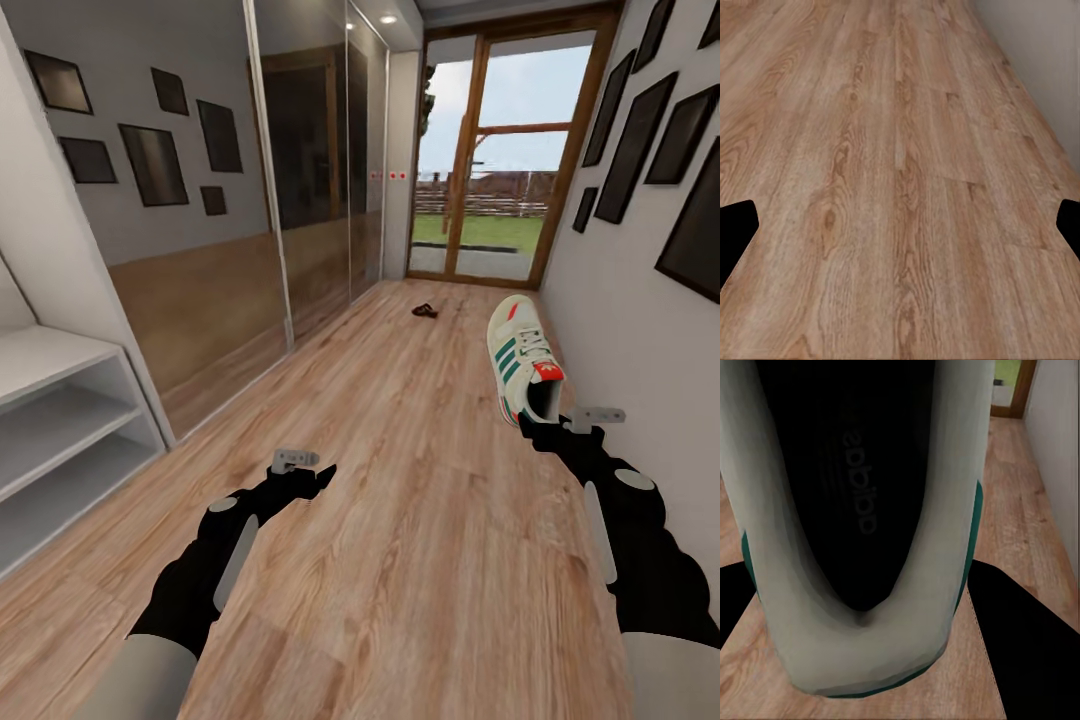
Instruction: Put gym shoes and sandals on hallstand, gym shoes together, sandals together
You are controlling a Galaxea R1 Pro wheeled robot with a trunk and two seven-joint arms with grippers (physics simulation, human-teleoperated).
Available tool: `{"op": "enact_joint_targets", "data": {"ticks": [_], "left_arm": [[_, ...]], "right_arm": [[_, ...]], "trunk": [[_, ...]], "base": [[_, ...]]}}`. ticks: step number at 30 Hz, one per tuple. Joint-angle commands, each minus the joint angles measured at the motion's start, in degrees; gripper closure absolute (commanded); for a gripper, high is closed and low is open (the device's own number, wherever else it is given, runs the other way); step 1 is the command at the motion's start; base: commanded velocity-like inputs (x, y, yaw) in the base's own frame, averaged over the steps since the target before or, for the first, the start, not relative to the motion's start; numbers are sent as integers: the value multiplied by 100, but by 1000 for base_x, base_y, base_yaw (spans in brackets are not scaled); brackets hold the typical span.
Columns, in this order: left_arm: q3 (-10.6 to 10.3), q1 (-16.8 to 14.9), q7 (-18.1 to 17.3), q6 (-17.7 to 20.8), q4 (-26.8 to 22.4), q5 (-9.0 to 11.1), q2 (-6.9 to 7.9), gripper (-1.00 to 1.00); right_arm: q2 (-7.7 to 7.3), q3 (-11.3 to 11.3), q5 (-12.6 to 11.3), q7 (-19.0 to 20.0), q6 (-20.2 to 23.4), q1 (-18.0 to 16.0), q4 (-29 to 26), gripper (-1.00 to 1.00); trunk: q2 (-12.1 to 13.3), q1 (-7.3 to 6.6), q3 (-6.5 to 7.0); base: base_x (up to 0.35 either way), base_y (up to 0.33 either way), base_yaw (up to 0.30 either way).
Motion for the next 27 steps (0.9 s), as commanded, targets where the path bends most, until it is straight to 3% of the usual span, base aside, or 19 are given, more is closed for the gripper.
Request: {"op": "enact_joint_targets", "data": {"ticks": [1,6,27], "left_arm": [[4,-2,-1,51,-6,60,1,-100],[7,-2,-1,51,-6,60,2,-100],[9,-2,-1,51,-6,60,6,-100]], "right_arm": [[0,-10,29,41,30,-4,-9,100],[-4,-9,29,41,30,-5,-9,100],[3,-1,29,41,30,-4,-10,100]], "trunk": [[-2,2,-3],[-2,2,4],[-2,2,5]], "base": [[347,0,-173],[347,0,-143],[347,0,-2]]}}
